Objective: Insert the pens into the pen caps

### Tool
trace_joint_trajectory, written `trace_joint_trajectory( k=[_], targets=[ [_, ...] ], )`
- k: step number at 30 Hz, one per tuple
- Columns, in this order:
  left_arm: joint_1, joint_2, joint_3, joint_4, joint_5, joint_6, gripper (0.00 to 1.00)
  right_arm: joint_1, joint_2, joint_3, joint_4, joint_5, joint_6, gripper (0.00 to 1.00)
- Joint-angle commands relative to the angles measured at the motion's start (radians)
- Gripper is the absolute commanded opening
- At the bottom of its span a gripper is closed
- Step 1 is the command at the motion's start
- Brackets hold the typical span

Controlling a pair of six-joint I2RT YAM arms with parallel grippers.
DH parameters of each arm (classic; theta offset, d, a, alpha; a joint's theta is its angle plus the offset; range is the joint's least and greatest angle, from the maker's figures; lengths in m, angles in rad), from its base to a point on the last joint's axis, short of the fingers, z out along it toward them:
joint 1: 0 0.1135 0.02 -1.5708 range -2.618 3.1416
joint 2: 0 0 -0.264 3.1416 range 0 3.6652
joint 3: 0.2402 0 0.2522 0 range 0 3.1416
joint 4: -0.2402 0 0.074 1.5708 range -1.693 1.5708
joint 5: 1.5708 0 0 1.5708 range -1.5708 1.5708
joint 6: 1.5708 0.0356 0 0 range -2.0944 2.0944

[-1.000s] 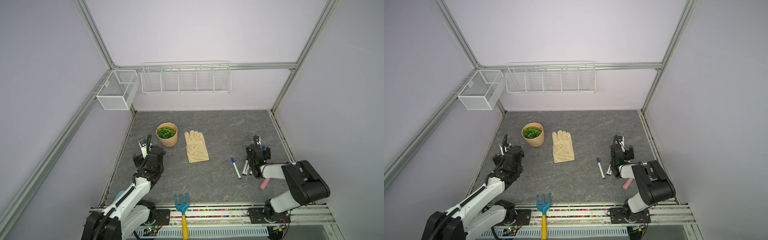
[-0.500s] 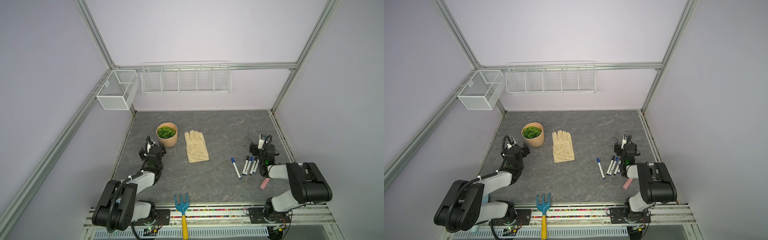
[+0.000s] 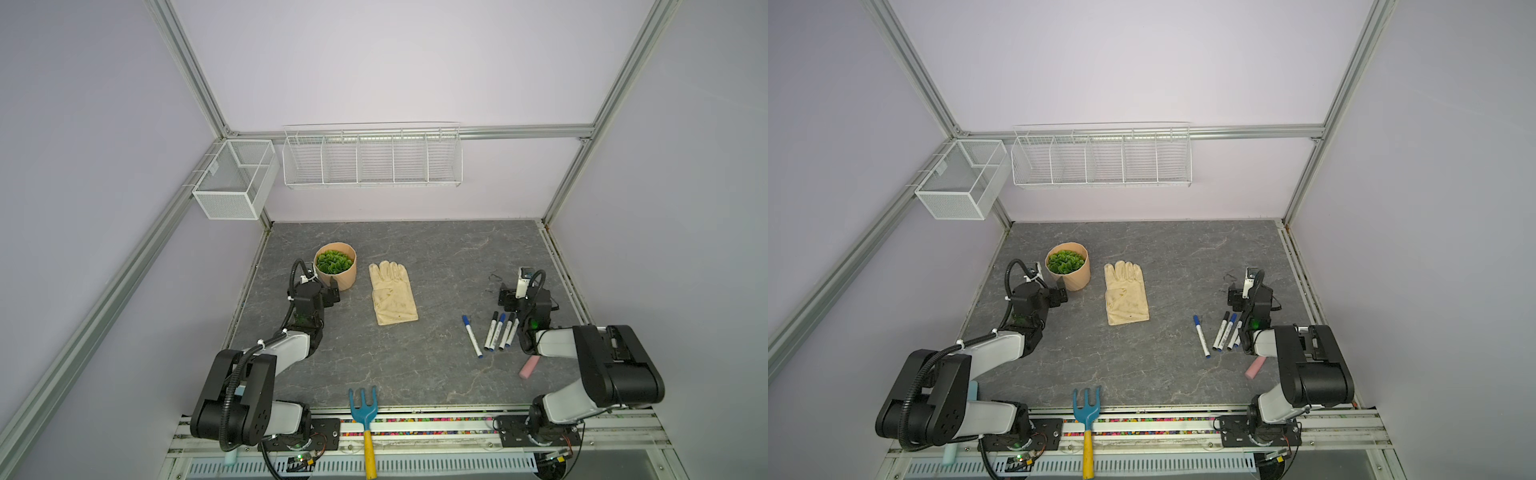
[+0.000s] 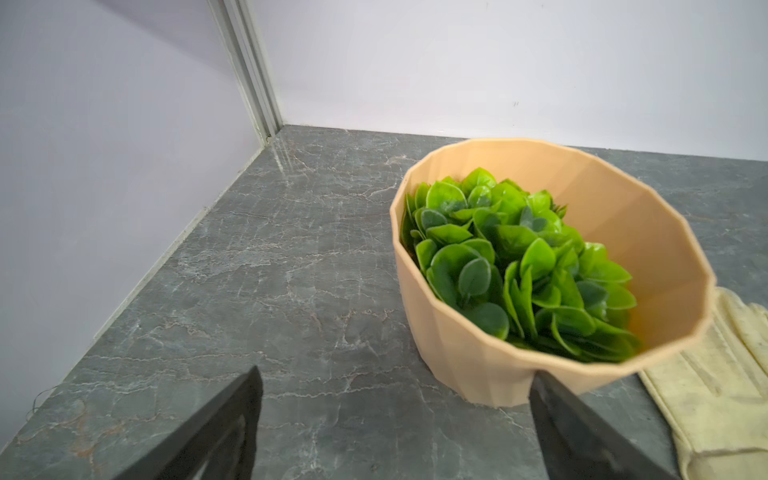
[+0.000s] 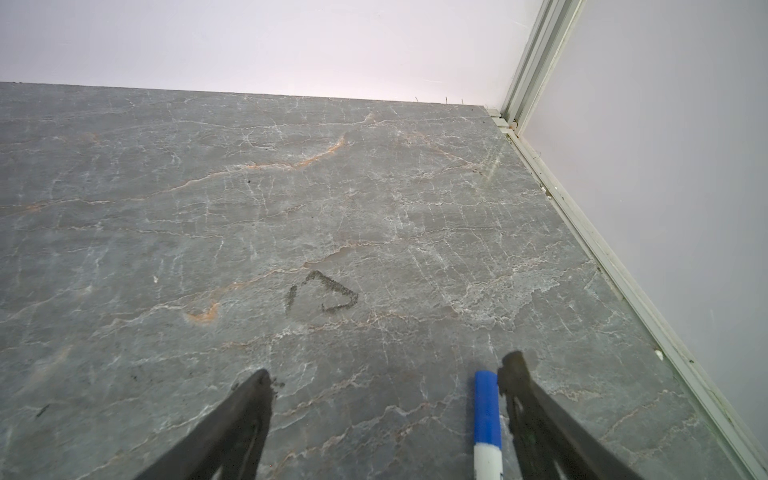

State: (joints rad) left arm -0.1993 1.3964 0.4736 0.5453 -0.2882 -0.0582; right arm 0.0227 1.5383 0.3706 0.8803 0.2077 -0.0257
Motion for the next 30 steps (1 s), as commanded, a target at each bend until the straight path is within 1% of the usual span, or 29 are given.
trace_joint_trajectory(
  k=[1,2,4,5,6,8,9,10,12,13,14,15,16,18,19,21,22,26,30],
  targets=[
    [0.023,0.031,0.062,-0.060,0.061,0.017,0.97,-0.005,-0.010,0.007,0.002,-0.020,0.006,0.88],
    [0.029,0.036,0.071,-0.071,0.077,0.019,0.96,-0.005,-0.010,0.007,0.002,-0.021,0.006,0.88],
    [0.032,0.042,0.084,-0.098,0.099,0.061,0.92,-0.005,-0.010,0.006,0.002,-0.021,0.006,0.88],
    [0.031,0.039,0.083,-0.096,0.085,0.077,0.92,-0.005,-0.010,0.005,0.002,-0.022,0.005,0.88],
    [0.031,0.029,0.069,-0.072,0.056,0.092,0.92,-0.006,-0.010,0.005,0.002,-0.022,0.006,0.88],
    [0.034,0.026,0.028,0.028,-0.033,0.122,0.94,-0.007,-0.010,0.005,0.002,-0.023,0.006,0.88],
    [0.042,0.038,0.012,0.080,-0.077,0.121,0.98,-0.006,-0.009,0.005,0.002,-0.023,0.007,0.88],
    [0.066,0.047,0.024,0.063,-0.065,0.096,0.98,-0.007,-0.010,0.005,0.002,-0.025,0.007,0.88],
    [0.084,0.058,0.053,0.012,0.004,0.077,0.97,-0.006,-0.010,0.006,0.001,-0.024,0.007,0.88],
    [0.084,0.085,0.031,0.099,0.040,0.101,0.95,-0.006,-0.010,0.005,0.002,-0.024,0.007,0.88],
    [0.088,0.110,-0.002,0.197,0.018,0.090,0.95,-0.007,-0.010,0.006,0.001,-0.024,0.007,0.88],
    [0.094,0.109,-0.033,0.240,-0.018,0.054,0.98,-0.006,-0.010,0.007,-0.001,-0.025,0.007,0.88],
    [0.105,0.110,-0.073,0.285,-0.021,0.037,0.99,-0.006,-0.009,0.007,0.000,-0.027,0.007,0.88],
    [0.104,0.167,-0.131,0.484,-0.011,0.070,0.98,-0.006,-0.010,0.007,0.000,-0.026,0.007,0.88],
    [0.104,0.158,-0.124,0.435,-0.014,0.058,0.98,-0.006,-0.010,0.007,-0.001,-0.027,0.006,0.88],
    [0.115,0.135,-0.051,0.272,-0.057,0.009,1.00,-0.007,-0.009,0.007,0.000,-0.027,0.007,0.88],
    [0.123,0.133,-0.058,0.282,-0.034,0.011,1.00,-0.008,-0.007,0.009,-0.002,-0.027,0.007,0.88],
    [0.127,0.147,-0.069,0.326,-0.030,0.014,1.00,-0.020,-0.007,0.017,-0.015,-0.064,0.005,0.88],
    [0.129,0.150,-0.070,0.331,-0.029,0.014,1.00,-0.021,-0.007,0.016,-0.015,-0.067,0.007,0.88]
  ],
)
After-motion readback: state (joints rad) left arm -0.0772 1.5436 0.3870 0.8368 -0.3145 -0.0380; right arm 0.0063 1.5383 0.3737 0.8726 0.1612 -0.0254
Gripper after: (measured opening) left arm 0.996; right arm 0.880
